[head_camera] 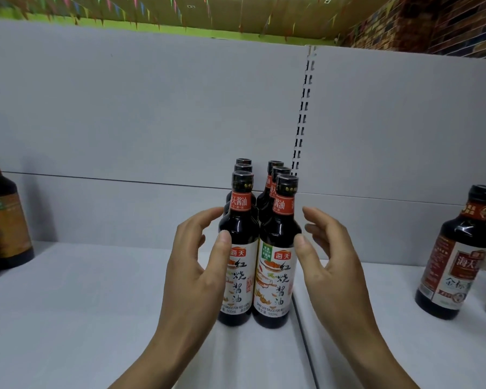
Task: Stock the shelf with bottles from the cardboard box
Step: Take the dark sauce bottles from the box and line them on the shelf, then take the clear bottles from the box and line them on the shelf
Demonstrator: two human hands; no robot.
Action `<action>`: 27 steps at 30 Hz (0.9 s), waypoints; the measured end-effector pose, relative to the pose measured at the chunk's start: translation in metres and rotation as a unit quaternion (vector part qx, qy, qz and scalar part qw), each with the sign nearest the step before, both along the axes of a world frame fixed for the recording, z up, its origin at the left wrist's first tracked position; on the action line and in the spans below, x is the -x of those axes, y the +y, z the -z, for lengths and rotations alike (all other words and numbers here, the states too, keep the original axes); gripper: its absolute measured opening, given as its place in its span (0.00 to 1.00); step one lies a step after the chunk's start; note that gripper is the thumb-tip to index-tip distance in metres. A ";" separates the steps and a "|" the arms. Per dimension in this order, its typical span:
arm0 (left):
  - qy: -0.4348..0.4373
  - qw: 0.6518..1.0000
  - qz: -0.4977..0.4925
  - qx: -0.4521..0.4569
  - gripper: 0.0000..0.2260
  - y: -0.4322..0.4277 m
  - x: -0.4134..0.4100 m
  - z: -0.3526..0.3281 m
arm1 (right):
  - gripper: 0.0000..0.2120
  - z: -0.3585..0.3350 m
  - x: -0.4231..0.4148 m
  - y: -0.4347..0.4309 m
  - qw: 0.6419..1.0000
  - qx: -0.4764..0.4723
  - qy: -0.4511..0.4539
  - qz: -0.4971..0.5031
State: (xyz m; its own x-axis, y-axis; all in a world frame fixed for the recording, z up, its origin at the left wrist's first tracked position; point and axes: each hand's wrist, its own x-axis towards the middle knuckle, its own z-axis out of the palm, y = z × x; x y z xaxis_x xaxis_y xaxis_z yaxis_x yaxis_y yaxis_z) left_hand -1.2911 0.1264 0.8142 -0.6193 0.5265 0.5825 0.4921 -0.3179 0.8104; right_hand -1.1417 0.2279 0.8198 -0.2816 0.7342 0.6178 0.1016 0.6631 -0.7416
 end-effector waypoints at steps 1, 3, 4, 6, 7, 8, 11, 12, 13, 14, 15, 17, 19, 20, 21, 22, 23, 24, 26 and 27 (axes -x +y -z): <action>0.011 1.000 0.000 -0.002 0.12 -0.005 -0.004 -0.004 | 0.19 -0.003 -0.001 -0.005 1.000 -0.014 -0.004 -0.002; 0.032 0.999 0.007 -0.011 0.11 -0.014 -0.011 -0.010 | 0.20 -0.006 -0.003 -0.013 0.999 -0.037 -0.012 -0.006; 0.046 0.999 0.009 -0.014 0.12 -0.018 -0.013 -0.013 | 0.20 -0.008 -0.005 -0.016 0.999 -0.044 -0.014 -0.010; 0.062 0.998 0.016 -0.023 0.15 -0.026 -0.016 -0.017 | 0.19 -0.011 -0.008 -0.022 0.999 -0.047 -0.012 -0.026; 0.064 0.997 0.020 -0.026 0.17 -0.031 -0.017 -0.019 | 0.19 -0.012 -0.008 -0.025 0.998 -0.044 -0.008 -0.038; 0.065 0.997 0.022 -0.027 0.18 -0.035 -0.017 -0.019 | 0.19 -0.013 -0.009 -0.028 0.998 -0.041 -0.004 -0.048; 0.073 0.997 0.013 -0.019 0.20 -0.052 -0.016 -0.020 | 0.19 -0.013 -0.005 -0.039 0.996 -0.036 -0.003 -0.082; 0.074 0.997 0.009 -0.019 0.21 -0.058 -0.016 -0.020 | 0.18 -0.014 -0.002 -0.044 0.995 -0.036 -0.001 -0.096; 0.073 0.997 0.004 -0.020 0.21 -0.066 -0.014 -0.020 | 0.17 -0.014 0.003 -0.049 0.993 -0.035 0.000 -0.110; 0.073 0.997 -0.003 -0.019 0.21 -0.074 -0.013 -0.021 | 0.16 -0.015 0.008 -0.054 0.992 -0.035 0.000 -0.123; 0.074 0.997 -0.010 -0.018 0.21 -0.081 -0.011 -0.021 | 0.17 -0.016 0.013 -0.061 0.990 -0.037 -0.002 -0.134; 0.071 0.997 -0.031 -0.020 0.21 -0.101 -0.005 -0.022 | 0.20 -0.019 0.030 -0.075 0.986 -0.039 -0.009 -0.162; 0.063 0.996 -0.059 -0.018 0.22 -0.123 0.003 -0.022 | 0.20 -0.020 0.048 -0.090 0.980 -0.046 -0.016 -0.191; 0.060 0.995 -0.078 -0.015 0.22 -0.136 0.008 -0.021 | 0.20 -0.019 0.059 -0.099 0.976 -0.048 -0.020 -0.209; 0.058 0.994 -0.096 -0.012 0.22 -0.150 0.014 -0.020 | 0.21 -0.018 0.070 -0.109 0.972 -0.048 -0.024 -0.229; 0.055 0.992 -0.114 -0.009 0.22 -0.165 0.019 -0.019 | 0.21 -0.017 0.081 -0.120 0.967 -0.047 -0.026 -0.249; 0.051 0.990 -0.134 -0.006 0.22 -0.181 0.024 -0.018 | 0.20 -0.015 0.092 -0.132 0.961 -0.046 -0.029 -0.271; 0.045 0.987 -0.155 -0.002 0.22 -0.199 0.029 -0.016 | 0.19 -0.014 0.103 -0.145 0.955 -0.044 -0.032 -0.293; 0.038 0.980 -0.195 0.015 0.22 -0.237 0.036 -0.012 | 0.18 -0.010 0.123 -0.175 0.940 -0.032 -0.037 -0.337; 0.038 0.976 -0.214 0.025 0.22 -0.257 0.039 -0.009 | 0.18 -0.009 0.132 -0.192 0.932 -0.025 -0.040 -0.358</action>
